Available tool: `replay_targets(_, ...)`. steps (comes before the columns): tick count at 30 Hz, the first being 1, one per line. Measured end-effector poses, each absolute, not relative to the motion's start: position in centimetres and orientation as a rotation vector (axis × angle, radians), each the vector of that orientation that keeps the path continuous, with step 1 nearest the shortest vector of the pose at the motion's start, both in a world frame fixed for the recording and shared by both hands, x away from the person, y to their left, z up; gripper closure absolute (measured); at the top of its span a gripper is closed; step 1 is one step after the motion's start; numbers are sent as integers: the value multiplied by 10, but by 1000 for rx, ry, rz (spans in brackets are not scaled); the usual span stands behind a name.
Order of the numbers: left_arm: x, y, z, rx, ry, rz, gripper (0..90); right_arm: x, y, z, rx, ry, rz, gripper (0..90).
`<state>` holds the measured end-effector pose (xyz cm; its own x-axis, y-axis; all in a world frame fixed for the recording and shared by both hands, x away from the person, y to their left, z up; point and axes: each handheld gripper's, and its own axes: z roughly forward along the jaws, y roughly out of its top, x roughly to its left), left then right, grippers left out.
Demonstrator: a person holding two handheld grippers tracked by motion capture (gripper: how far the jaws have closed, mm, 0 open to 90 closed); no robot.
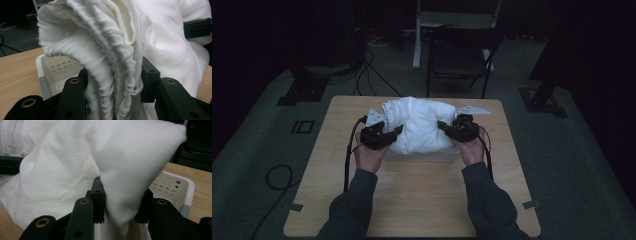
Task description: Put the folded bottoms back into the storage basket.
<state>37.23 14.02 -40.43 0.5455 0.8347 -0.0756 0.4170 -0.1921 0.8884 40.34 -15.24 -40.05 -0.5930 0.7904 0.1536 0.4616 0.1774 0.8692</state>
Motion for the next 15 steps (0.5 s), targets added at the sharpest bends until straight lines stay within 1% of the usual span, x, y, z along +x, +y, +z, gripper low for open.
replay_targets(15, 388, 141, -408, 1822, 1047, 555, 582, 417, -149, -407, 1216, 2121, 1382, 678)
